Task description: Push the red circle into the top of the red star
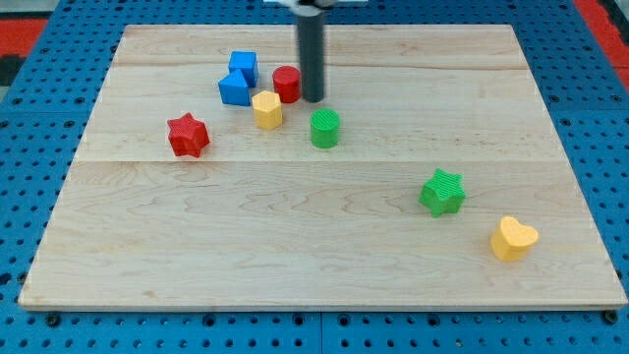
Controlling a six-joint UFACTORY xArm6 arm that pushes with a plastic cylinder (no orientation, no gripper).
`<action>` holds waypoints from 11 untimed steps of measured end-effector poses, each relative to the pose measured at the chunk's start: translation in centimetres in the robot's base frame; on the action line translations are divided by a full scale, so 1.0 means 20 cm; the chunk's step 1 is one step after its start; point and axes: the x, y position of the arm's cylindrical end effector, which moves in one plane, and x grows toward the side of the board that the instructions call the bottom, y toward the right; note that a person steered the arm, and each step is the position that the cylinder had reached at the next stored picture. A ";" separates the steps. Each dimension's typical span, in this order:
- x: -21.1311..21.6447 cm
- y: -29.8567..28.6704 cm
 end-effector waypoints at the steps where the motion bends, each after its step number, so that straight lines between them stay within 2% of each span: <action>1: -0.19 0.01; 2: -0.11 -0.44; 3: -0.06 -0.52; 4: -0.08 -0.32; 5: -0.01 -0.29; 6: 0.06 -0.62; 7: 0.11 -0.82; 8: 0.09 -0.78; 9: 0.17 -0.81; 11: 0.41 -0.53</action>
